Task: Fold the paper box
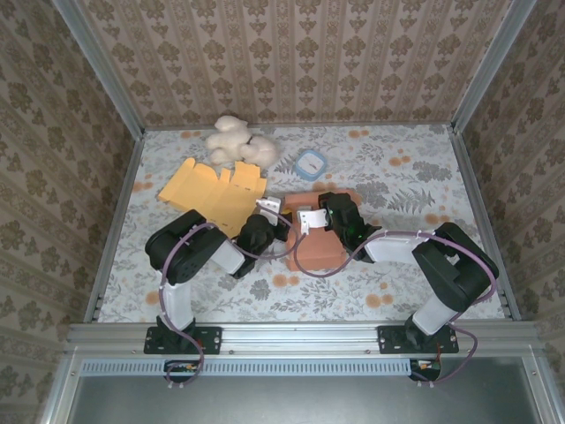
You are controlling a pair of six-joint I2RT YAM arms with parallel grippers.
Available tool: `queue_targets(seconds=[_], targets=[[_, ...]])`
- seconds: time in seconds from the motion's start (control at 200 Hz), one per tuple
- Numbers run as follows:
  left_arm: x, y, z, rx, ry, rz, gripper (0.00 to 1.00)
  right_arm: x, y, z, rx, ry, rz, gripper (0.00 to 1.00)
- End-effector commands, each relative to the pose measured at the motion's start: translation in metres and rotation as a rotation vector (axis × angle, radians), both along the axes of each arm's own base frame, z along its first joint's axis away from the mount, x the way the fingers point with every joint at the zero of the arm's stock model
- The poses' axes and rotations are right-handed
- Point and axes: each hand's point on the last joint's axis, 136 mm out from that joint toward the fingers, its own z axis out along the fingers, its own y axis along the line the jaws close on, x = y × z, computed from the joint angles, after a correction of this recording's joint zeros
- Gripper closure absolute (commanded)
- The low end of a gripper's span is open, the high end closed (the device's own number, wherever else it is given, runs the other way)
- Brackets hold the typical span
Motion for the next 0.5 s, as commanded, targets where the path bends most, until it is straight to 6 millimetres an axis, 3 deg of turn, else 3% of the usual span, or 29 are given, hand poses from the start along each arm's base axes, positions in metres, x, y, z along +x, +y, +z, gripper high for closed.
queue_targets(seconds=[0.0,0.165,0.365,0.495], targets=[[0.007,0.011,0.004,0.030,-0.029,0.068,0.84,-0.006,0.003,0.005,0.063,0.022,-0.001,1.00],[0.002,0.003,0.008,0.044,-0.057,0.023,0.96,-0.013,0.011,0.017,0.169,0.085,0.013,0.83],[0.001,0.001,0.012,0.075,-0.095,0.014,0.98,-0.029,0.024,0.030,0.301,0.221,0.041,0.59],[0.000,0.004,0.015,0.093,-0.128,0.016,0.98,-0.036,0.030,0.047,0.414,0.276,0.050,0.56]])
